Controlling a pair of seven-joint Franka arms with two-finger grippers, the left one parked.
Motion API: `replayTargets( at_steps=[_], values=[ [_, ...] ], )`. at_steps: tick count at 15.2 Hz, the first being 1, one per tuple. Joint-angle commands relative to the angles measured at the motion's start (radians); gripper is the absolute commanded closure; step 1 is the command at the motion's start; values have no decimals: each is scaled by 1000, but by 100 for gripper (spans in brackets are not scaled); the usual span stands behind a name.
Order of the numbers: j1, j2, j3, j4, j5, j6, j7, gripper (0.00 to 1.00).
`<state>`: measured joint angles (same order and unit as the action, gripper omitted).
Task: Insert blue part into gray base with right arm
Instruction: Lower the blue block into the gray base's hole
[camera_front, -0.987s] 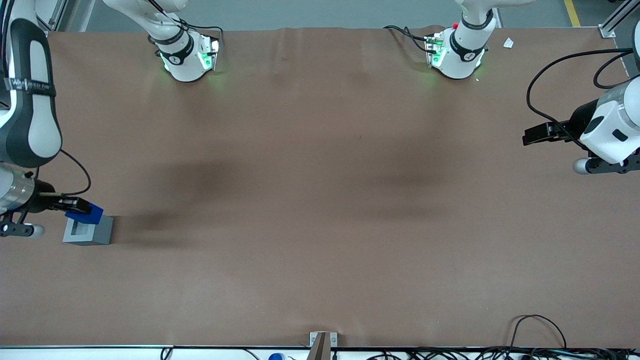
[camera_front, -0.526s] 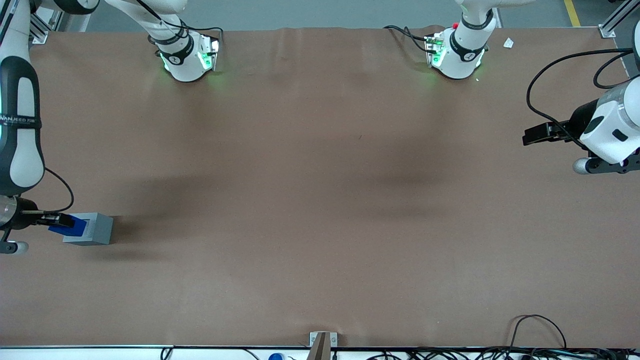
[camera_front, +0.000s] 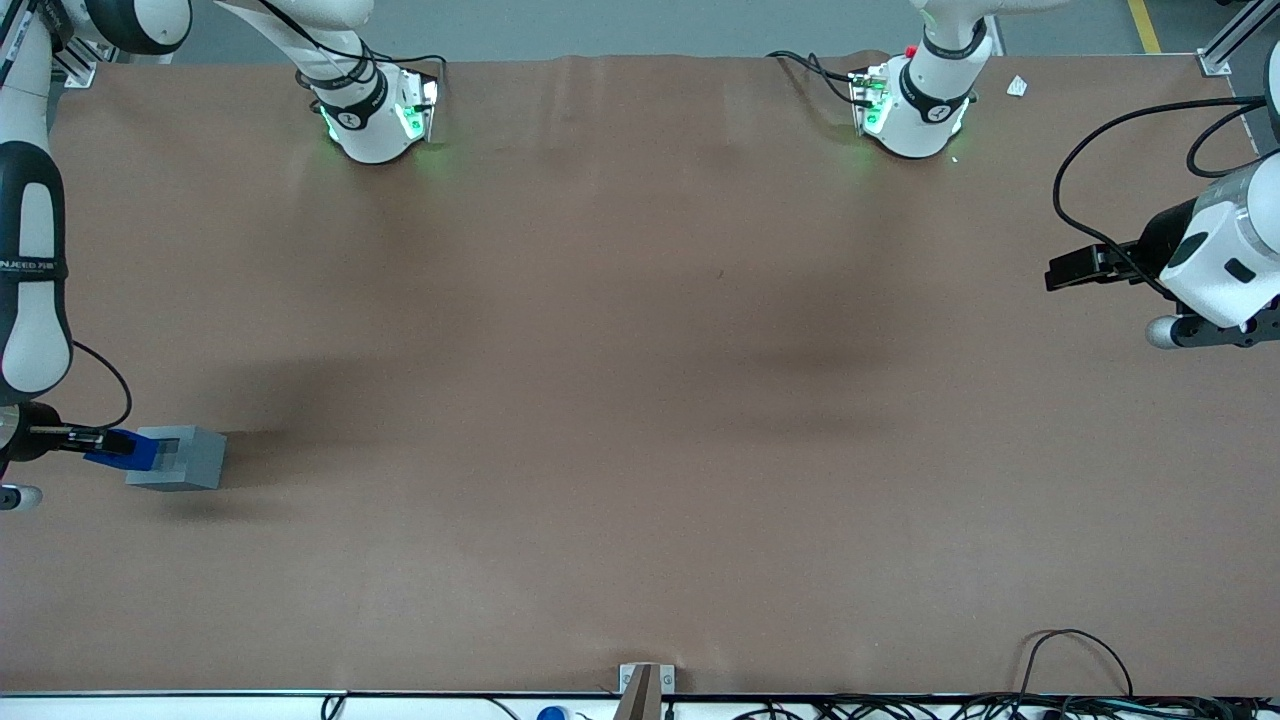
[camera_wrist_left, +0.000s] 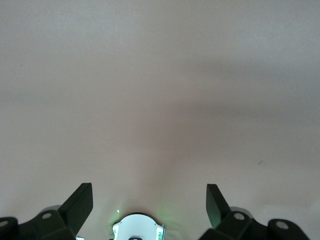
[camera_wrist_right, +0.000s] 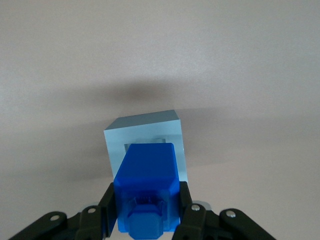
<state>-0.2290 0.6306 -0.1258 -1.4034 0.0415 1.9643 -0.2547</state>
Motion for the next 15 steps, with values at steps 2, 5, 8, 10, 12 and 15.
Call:
replayTargets(
  at_steps=[2, 5, 8, 10, 12, 15],
  values=[
    [-6, 12, 14, 21, -2, -22, -12, 96],
    [-9, 14, 14, 18, -2, -22, -50, 97],
    [-9, 26, 14, 18, -2, -19, -54, 97],
    [-9, 32, 14, 18, -2, -18, -55, 97],
    [-7, 37, 14, 18, -3, -18, -55, 97],
    [-7, 41, 14, 18, -3, -18, -55, 97]
  ],
)
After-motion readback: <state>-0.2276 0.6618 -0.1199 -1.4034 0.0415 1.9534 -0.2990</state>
